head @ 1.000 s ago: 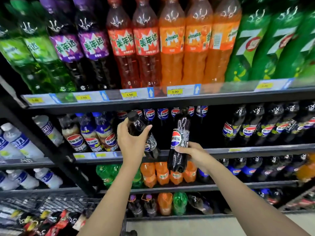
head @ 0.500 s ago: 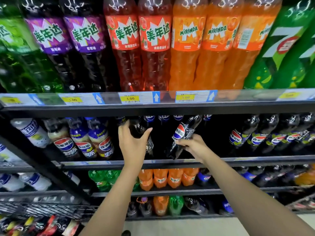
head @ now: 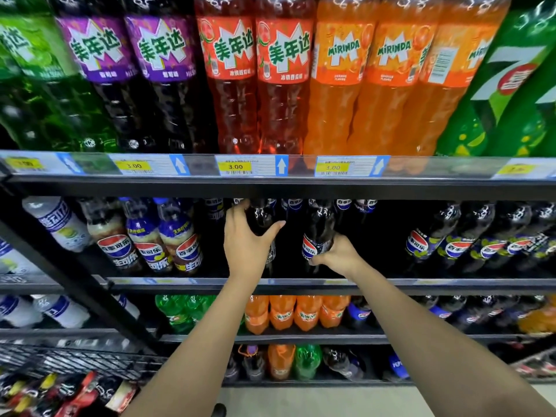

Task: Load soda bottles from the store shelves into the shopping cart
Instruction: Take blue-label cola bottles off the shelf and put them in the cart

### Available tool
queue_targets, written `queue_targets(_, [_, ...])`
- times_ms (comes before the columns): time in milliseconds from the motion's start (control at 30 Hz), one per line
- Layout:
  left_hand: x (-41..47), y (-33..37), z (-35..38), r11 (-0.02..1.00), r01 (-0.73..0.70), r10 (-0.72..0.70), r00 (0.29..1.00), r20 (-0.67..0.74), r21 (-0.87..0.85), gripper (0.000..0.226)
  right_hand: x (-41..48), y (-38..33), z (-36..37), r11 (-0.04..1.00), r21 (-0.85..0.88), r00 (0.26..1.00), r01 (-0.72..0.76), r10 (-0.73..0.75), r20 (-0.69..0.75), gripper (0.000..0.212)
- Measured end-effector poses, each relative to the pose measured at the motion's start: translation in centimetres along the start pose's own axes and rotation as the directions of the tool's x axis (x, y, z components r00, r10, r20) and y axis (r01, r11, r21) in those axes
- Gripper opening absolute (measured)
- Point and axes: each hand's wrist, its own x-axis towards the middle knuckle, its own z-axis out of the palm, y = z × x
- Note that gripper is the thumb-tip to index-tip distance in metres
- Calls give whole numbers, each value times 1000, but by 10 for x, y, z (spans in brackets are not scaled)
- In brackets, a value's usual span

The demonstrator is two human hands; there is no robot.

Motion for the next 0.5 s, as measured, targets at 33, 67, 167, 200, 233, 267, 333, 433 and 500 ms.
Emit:
queue_targets(33, [-2,-1,-2,999,9,-8,999,36,-30,79,0,1,-1,1000,9,1000,10,-10,7,53])
queue_targets(67, [-3,-2,-4,997,33,-27,996,82,-67,84,-1,1,-2,1000,16,1000,17,-18,21,52])
queue_targets(167, [-8,-14,-8,974,169,-131,963,235,-148,101,-6,5,0,999,45,1000,14,-15,28,59])
queue_targets(200, [-9,-20,-8,969,207,-161,943,291,-136,105,-8,8,4,998,60,1000,6,-7,13,66])
queue_targets(233, [-10,-27,-8,968,228,-182,923,340,-101,107,-8,13,10,997,79,1000,7,-5,-27,76])
queue_targets(267, [-10,-33,-8,970,236,-199,906,374,-55,107,-9,18,18,996,90,994,17,-7,-106,87])
queue_targets(333, [-10,-44,-5,971,239,-231,892,388,30,101,-11,24,40,996,82,938,30,0,-346,102])
queue_targets(433, [-11,-54,2,970,234,-242,904,352,66,88,-9,20,70,997,66,785,46,5,-619,96])
queue_targets(500, [-13,-57,8,977,206,-212,925,315,55,81,-4,15,79,994,75,719,79,-5,-695,82])
